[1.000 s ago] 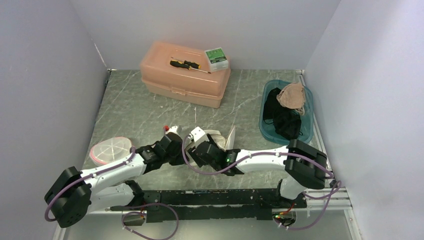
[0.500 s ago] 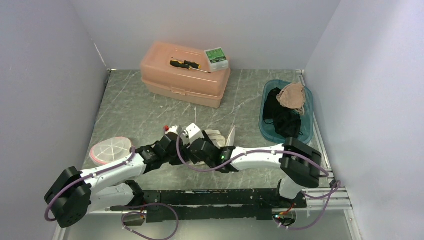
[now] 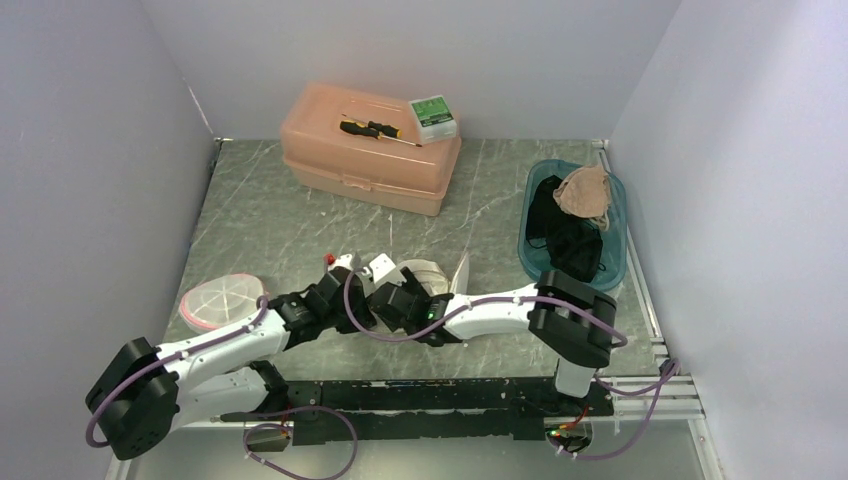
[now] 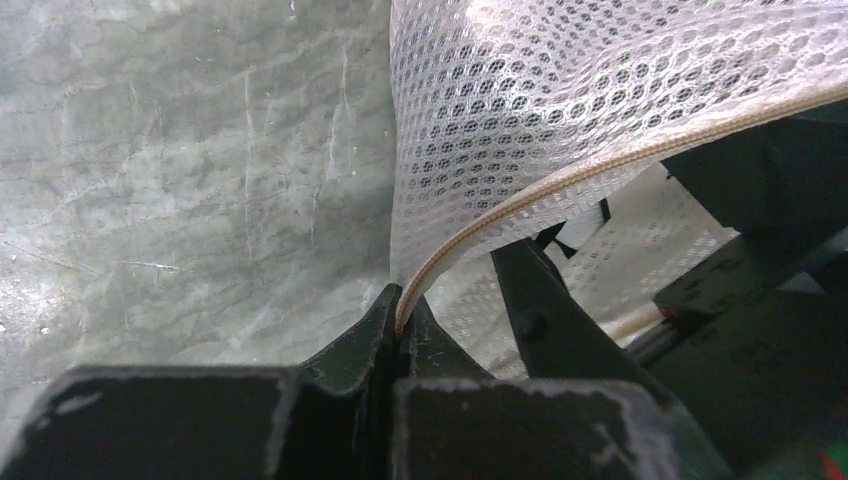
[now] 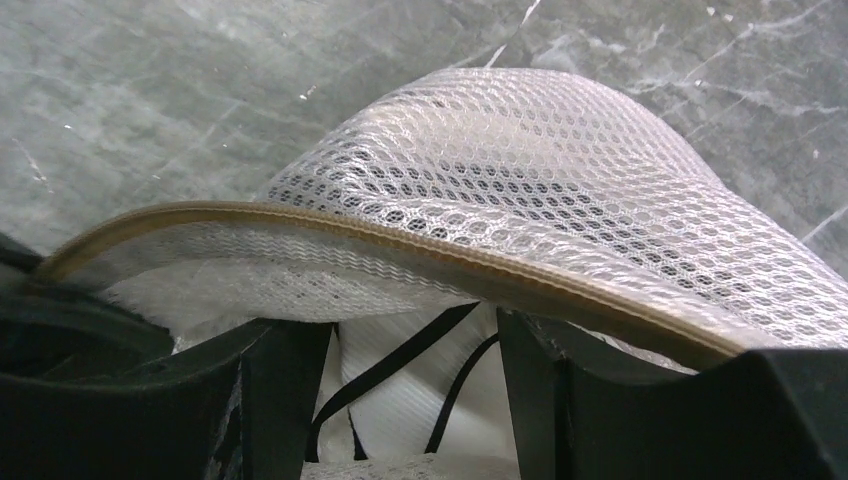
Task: Unzip the laundry bag and remove the bra
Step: Pick up the bra from the laundry bag.
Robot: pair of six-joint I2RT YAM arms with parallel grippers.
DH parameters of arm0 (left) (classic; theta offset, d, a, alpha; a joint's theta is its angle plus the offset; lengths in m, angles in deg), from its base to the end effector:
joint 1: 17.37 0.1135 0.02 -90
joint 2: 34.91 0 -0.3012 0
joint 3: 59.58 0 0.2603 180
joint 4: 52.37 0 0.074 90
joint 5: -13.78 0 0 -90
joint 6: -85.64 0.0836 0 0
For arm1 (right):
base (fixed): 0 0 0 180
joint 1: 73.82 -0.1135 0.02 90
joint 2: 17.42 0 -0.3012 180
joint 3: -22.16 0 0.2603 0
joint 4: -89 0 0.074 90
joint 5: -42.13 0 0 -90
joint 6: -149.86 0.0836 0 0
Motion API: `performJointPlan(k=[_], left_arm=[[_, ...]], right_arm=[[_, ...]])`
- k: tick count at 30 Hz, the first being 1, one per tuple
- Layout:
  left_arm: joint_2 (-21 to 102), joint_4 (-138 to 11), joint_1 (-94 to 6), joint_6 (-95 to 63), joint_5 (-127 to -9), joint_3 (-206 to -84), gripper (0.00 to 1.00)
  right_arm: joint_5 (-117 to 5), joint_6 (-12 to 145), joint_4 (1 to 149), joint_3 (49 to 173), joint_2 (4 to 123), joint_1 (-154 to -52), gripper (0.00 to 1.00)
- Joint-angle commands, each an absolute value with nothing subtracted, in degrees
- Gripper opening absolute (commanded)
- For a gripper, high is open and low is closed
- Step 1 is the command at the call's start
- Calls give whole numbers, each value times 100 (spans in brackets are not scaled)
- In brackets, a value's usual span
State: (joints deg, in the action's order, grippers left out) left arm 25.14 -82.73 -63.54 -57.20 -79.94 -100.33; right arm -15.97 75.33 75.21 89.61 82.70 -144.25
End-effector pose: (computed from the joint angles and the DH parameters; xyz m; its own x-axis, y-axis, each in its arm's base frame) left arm 0.1543 -0.1529 0.1685 -0.8694 -0.2427 -0.4304 -0.0034 0.8739 -0.4860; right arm 0.1729 0.3545 0.1644 -0.4149 -0.4909 -0.7661 -0.5887 0.7868 -0.1854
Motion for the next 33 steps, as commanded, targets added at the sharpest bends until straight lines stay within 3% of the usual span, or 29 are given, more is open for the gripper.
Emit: performJointPlan(k=[1,6,7,8,11,19,33], left_arm=[[2402,-7994,-6387,-5767,-7884,-10087,3],[2393,-7987,-6391,-5771,-7893,-10073,2],[2395,-7985,-6388,-5776,-7894,-10071,3],[2394,-7985,-6381,-5776,-7903,-10064,3],[2401,-7993,-6390,-5782,-7912,-10060,3],[2355,-8011,-6382,-5838,-7934,-10130,3],[2454,-8260,-6386,-5668,-8249,-10745,3]], right_arm=[[-1331,7614,7269,9167,8471,-14448,64],[-1224,7630,7345,9043,8491,-14456,55],[-1212,7638,7361,9020,8477,-14457,51],[-1207,7660,7413,8945,8413,-14457,38],[-1248,7675,7514,8827,8218,-14452,23],[-1577,7659,7855,8391,7408,-14464,0],[-2726,7469,8604,7356,5453,-14459,0]])
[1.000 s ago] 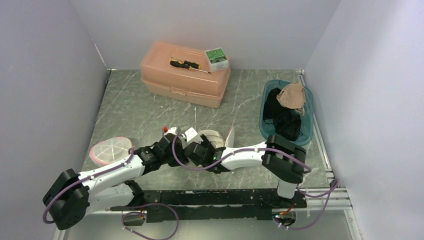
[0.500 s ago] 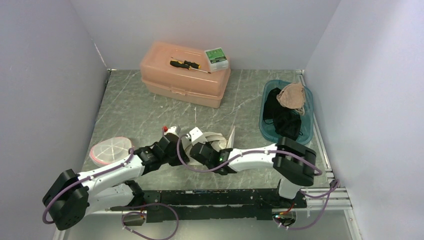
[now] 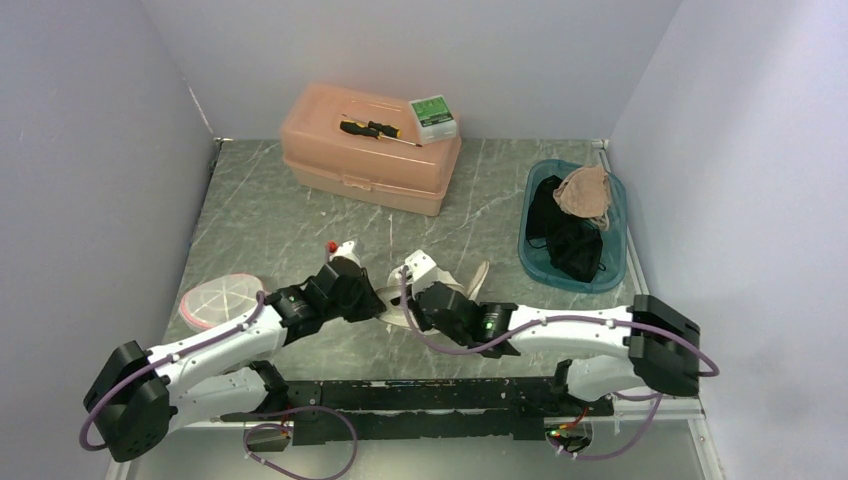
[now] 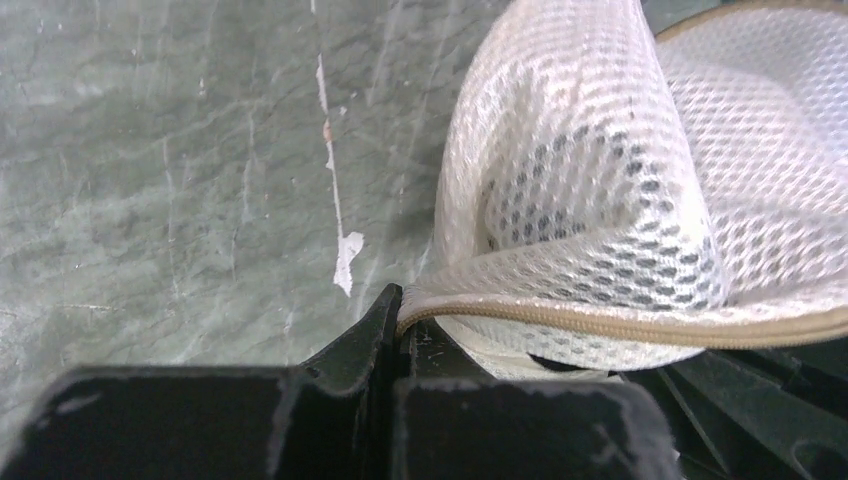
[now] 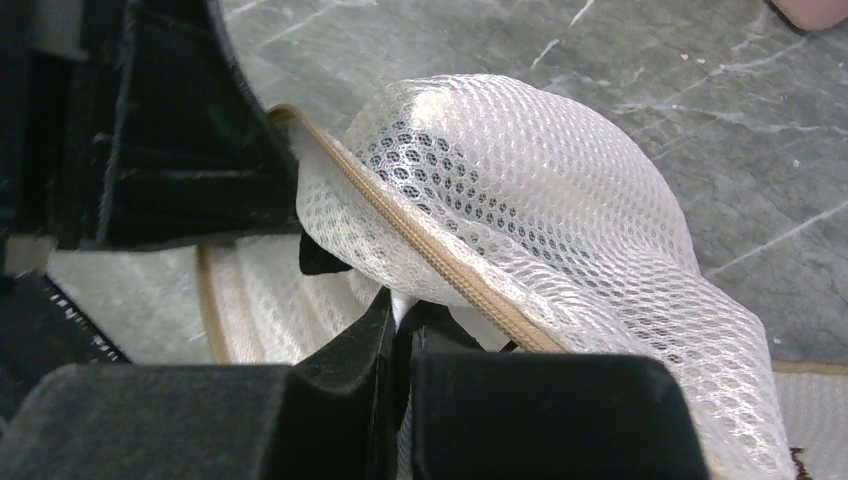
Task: Unzip the laundry bag and remove the bra
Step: Pick up the bra from the laundry bag.
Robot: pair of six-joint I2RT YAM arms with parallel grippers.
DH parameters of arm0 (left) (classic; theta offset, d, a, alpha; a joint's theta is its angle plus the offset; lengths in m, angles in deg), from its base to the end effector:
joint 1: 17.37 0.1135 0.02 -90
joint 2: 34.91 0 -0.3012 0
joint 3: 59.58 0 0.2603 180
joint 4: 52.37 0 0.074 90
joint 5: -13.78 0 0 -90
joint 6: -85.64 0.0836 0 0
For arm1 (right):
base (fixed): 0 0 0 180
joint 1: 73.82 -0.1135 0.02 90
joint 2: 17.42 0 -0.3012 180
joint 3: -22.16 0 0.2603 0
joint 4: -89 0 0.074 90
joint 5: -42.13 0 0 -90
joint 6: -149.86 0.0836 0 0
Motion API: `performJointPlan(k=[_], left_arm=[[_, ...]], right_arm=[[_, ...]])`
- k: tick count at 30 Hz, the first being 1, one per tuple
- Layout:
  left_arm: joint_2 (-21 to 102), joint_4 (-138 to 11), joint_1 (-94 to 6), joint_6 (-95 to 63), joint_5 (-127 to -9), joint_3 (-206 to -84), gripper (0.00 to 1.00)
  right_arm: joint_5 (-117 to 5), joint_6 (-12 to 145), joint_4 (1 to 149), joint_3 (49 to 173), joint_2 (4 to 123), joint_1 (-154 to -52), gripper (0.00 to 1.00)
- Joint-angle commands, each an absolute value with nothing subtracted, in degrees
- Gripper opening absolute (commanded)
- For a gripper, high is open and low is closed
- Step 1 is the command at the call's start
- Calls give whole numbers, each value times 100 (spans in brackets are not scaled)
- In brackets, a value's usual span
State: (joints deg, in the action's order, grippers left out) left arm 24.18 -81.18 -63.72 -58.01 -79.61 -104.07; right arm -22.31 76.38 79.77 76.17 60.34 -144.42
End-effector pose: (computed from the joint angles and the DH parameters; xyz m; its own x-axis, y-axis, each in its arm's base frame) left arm 0.1634 -0.1641 0.1981 -0.8390 -0.2853 -0.4633 0.0285 0.8273 -0.5610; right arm 0.1402 0.2896 0.2217 -0.3811 -0.3100 -0.8710 -0.6491 0.7606 0.0134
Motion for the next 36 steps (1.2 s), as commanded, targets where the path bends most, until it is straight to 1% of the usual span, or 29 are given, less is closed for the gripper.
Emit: performJointPlan(k=[1,3,9,14,20,28,36], left_arm=[[2479,-8309,-6386,-5642,-8302,-10811,3],[2535,-8447,-6386,-5598,-8419,-10975,3],[2512,-8834,-6373,-5481,-8782,-11386,3],[2424,-8958,-6343,-5369,-8931,-11638,3],[2790,-8933,-6288,-5291,-8855,-11830,3],[3396,-8519,-6205,-5293,-8276,-12261,3],[3686,-8461,-6183,-5101,-7999,-12928,3]], right_arm=[[-2851,7425,8712,7257,5326,-14453,0],[-2951,7337,8800,7109,5151,-14456,0],[-2571,7334,8753,6698,4767,-14437,0],[-2365,7289,8487,6588,4769,-14433,0],[-2724,7066,8753,6387,4468,-14441,0],[-3426,6716,8956,6315,4437,-14448,0],[-3639,6575,8868,6442,4520,-14446,0]])
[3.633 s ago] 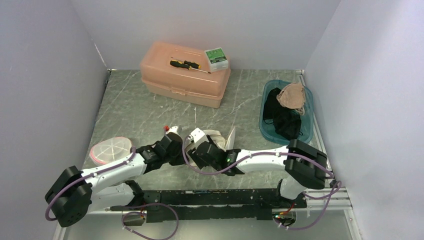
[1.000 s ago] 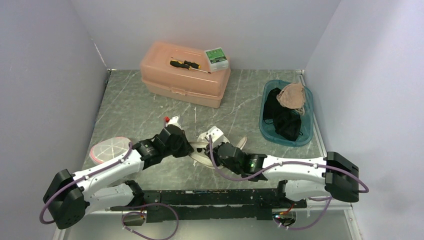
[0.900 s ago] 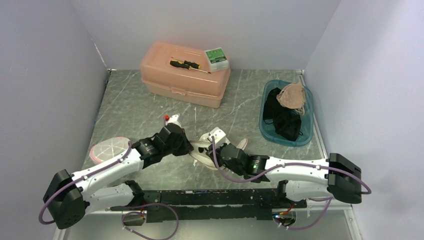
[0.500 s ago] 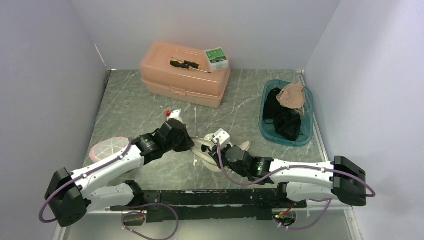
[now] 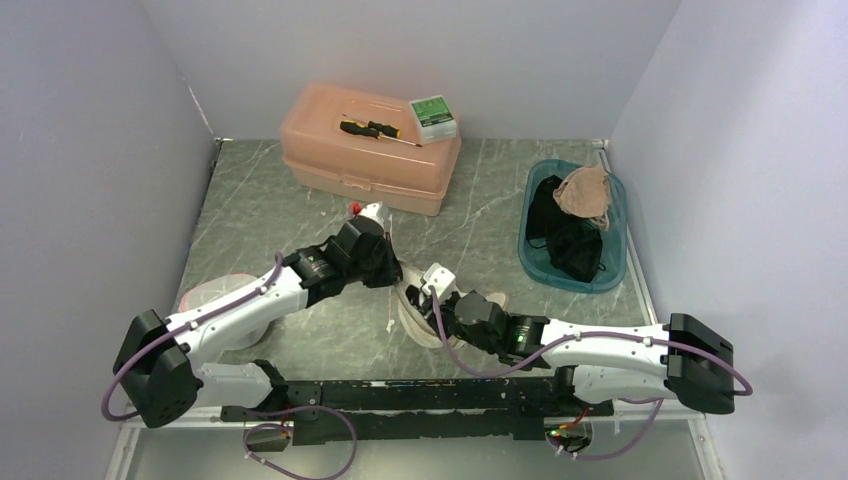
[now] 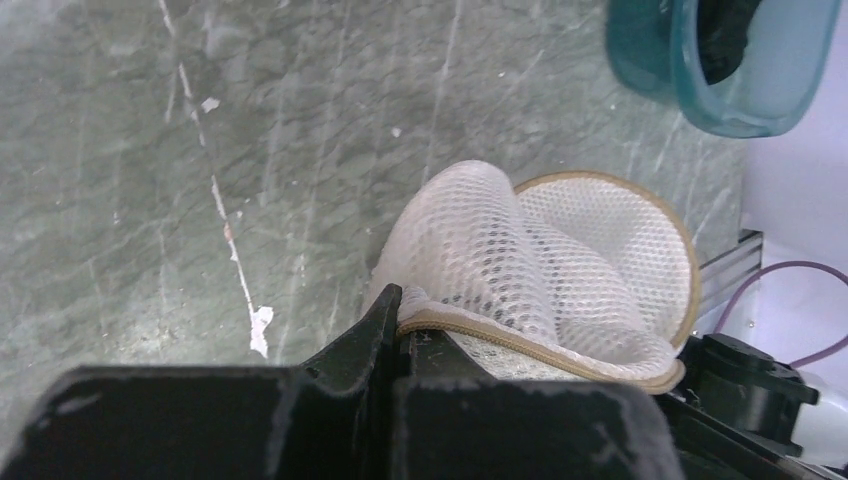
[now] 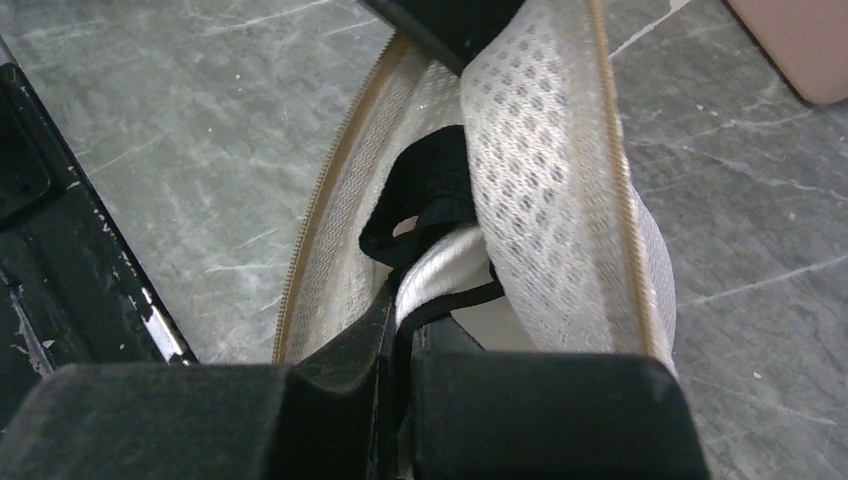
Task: Unzip the laundry bag and remove the bra
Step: Pick up the bra from the laundry bag.
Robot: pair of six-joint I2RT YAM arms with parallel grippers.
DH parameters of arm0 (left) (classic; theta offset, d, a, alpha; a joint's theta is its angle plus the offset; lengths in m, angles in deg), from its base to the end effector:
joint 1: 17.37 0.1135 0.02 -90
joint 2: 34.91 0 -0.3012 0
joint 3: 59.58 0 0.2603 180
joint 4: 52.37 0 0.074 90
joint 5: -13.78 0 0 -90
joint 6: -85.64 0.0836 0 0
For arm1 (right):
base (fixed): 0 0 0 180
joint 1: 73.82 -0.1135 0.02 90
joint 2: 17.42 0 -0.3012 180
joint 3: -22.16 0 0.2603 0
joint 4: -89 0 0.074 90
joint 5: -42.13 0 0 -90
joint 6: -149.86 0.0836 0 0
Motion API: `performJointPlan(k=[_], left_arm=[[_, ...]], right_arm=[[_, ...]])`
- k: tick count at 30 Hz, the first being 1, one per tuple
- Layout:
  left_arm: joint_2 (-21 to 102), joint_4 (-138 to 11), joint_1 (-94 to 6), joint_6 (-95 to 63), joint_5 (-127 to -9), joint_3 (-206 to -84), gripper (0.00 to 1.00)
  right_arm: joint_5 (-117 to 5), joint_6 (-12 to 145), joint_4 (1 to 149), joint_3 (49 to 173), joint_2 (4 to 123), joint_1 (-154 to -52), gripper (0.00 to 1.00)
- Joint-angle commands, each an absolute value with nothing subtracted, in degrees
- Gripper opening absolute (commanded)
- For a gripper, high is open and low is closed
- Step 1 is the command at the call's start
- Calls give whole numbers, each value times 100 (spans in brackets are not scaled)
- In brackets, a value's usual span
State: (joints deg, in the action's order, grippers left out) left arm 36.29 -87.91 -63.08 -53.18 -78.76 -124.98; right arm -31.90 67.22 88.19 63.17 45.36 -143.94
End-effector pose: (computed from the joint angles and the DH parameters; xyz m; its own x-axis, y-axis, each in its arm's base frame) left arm 0.2123 -0.2123 0.2683 -0.8244 -0.2317 -0.5164 0.1084 0.8309 -0.5458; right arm 0.1123 0.2428 0.2255 -0.2342 -0.2856 -0.9293 -0.7943 0.6074 0.0135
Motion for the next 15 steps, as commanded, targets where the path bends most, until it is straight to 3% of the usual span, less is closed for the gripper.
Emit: performJointPlan(k=[1,15], left_arm=[[3721,-8459,-6180,-5080,-7984,-12966,3],[4401,-8290,-5767,-5211,-7389,-12476,3]], right_arm=[[-3629,6575,8855,6452,4510,-14444,0],[-3530,6379,8601,6572,3749,-14444,0]])
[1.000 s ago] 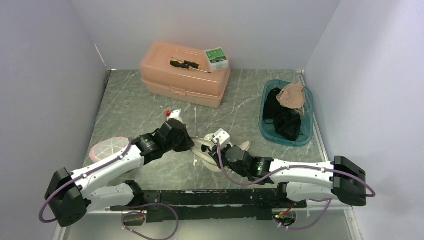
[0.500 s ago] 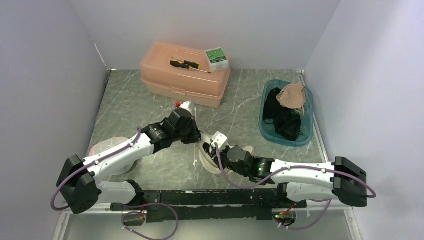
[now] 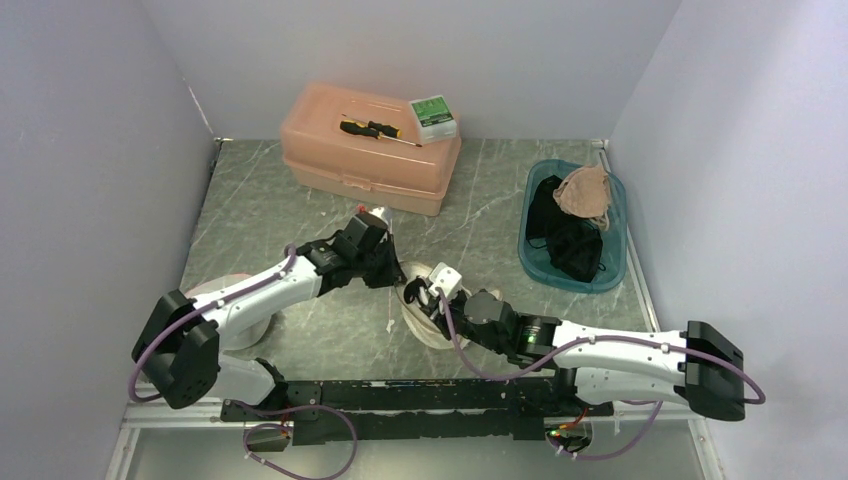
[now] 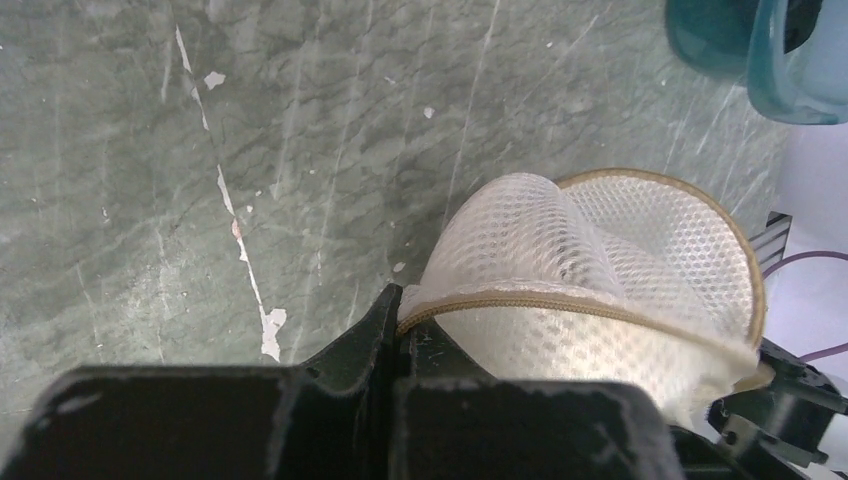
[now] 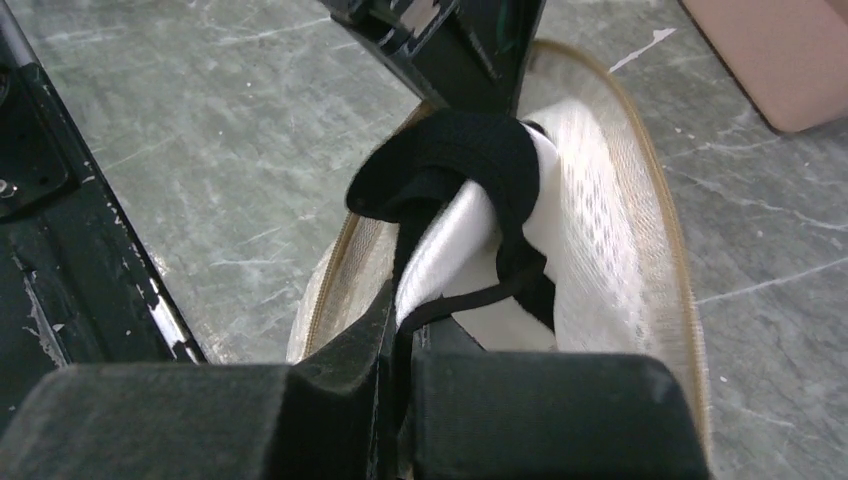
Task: Unzip the laundry bag and remove the bra
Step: Pick up the bra from the laundry bag.
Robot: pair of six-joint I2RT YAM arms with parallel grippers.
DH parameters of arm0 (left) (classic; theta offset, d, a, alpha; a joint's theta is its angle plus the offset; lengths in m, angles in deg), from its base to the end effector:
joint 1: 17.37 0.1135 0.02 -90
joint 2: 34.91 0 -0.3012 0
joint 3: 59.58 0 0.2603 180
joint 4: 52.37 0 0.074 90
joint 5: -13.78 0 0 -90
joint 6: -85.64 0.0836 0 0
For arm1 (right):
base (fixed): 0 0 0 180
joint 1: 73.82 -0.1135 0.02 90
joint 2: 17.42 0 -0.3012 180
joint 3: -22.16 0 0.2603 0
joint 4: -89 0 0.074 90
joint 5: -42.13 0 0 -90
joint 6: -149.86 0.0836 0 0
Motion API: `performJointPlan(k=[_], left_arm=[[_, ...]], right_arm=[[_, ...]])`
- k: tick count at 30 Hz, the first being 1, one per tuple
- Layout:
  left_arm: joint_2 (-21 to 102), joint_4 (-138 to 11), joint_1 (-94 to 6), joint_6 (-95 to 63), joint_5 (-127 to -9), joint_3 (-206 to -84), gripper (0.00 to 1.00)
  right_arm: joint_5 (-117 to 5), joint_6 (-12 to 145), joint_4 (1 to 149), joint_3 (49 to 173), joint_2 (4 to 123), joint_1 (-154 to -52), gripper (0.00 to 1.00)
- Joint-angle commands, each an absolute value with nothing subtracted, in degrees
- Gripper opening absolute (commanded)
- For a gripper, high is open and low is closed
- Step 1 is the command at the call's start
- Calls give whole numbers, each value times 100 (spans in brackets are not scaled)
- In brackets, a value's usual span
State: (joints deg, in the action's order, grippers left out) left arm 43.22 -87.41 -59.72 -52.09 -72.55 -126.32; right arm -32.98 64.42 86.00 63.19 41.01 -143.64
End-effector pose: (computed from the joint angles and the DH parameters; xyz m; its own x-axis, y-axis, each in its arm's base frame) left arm 0.2342 -0.2207 0.2428 -0.8818 -0.1955 -0.4293 0.0779 0.8373 -0.5412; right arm 0.1084 0.2327 0.2383 -0.1854 -0.2817 -0.9414 -0.8118 0.5837 -0.0148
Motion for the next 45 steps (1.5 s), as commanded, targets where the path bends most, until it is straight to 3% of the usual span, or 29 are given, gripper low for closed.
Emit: performJointPlan(k=[1,8,14,19,22,25,28,30,33,38,43,45], left_arm=[[4395,-8256,-5766,-5217,-7347,-12430,3],[3908,-7635,-5764,-5280,-7134,-11818,3],[3356,-6895,-5787,-5425,-6800,-11189,5],[3191,-6352,-5784,-5803,-6156,-10889,46],[3207,-5897,-5788,-6165,-5784,-10657,64],[3249,-5139,-5789,-6803,-5587,-10219,76],[3431,-4389,-5854,-7220,-5496,-9986,78],[3614,-4299,-5952,-7246,-5514,-10048,78],[3820,-4380,-6101,-7225,-5622,-10218,68],[3957,-4289,-6196,-7274,-5719,-10148,40],[4016,-4277,-6258,-7127,-5742,-10055,4],[4021,-4360,-6290,-7021,-5809,-10043,3]], right_arm=[[-3465,6407,8597,6565,3684,-14447,0],[-2469,6956,8824,6430,3471,-14393,0],[-1959,7394,9011,6371,4054,-14343,0],[-1775,7464,9417,6215,4325,-14310,0],[-1623,7550,9551,6217,4445,-14306,0],[-1491,7647,9639,6195,4496,-14301,0],[-1445,7746,9727,6158,4507,-14304,0],[-1455,7793,9797,6142,4520,-14306,0],[-1410,7847,9768,6150,4517,-14306,0],[-1171,7948,9643,6096,4347,-14301,0],[-872,8164,9534,5972,4137,-14292,0],[-903,8272,9507,5949,4065,-14270,0]])
